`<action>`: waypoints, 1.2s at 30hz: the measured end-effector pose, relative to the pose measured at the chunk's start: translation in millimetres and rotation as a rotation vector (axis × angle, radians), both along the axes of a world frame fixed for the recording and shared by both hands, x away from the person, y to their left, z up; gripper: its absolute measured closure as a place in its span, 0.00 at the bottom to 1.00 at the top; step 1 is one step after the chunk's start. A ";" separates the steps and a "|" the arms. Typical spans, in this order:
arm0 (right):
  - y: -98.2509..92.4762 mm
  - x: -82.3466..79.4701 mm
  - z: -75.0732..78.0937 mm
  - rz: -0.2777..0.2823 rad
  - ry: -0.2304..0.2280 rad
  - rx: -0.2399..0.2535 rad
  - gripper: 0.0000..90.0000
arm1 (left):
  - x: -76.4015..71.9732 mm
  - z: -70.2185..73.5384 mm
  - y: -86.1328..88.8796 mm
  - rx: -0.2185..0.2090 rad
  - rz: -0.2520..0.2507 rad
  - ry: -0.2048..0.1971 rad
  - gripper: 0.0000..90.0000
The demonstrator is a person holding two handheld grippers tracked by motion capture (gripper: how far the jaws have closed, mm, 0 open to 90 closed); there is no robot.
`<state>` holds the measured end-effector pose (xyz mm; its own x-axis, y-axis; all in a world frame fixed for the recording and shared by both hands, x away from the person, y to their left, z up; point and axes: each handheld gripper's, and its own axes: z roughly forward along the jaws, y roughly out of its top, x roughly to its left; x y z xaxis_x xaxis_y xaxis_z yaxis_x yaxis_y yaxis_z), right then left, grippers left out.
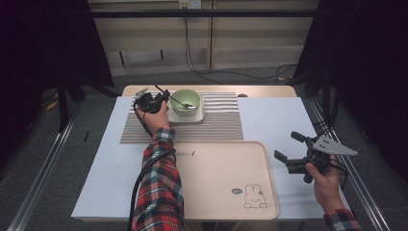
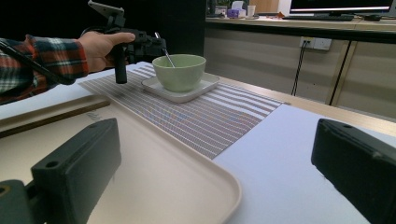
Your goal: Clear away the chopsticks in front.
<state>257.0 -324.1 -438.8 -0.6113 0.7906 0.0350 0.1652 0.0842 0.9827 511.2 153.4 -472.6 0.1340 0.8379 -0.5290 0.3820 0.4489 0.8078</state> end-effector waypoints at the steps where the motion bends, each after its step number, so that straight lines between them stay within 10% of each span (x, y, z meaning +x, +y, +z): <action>1: -0.3 -0.4 0.1 0.001 0.004 0.002 0.01 | 0.9 -0.4 -0.2 -0.007 0.001 -0.001 0.65; 17: -2.3 -1.3 1.2 -0.003 0.000 0.007 0.01 | 5.1 -6.5 -0.7 -0.048 0.014 -0.024 0.84; 36: -1.1 -1.5 1.2 0.003 -0.003 0.010 0.01 | -8.9 24.2 8.8 -0.143 -0.023 -0.091 1.00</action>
<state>255.6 -325.2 -437.6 -0.6134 0.7887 0.0409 0.1617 0.0747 0.9840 502.3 162.2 -448.3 0.2052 0.7509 -0.6277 0.3216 0.5540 0.7679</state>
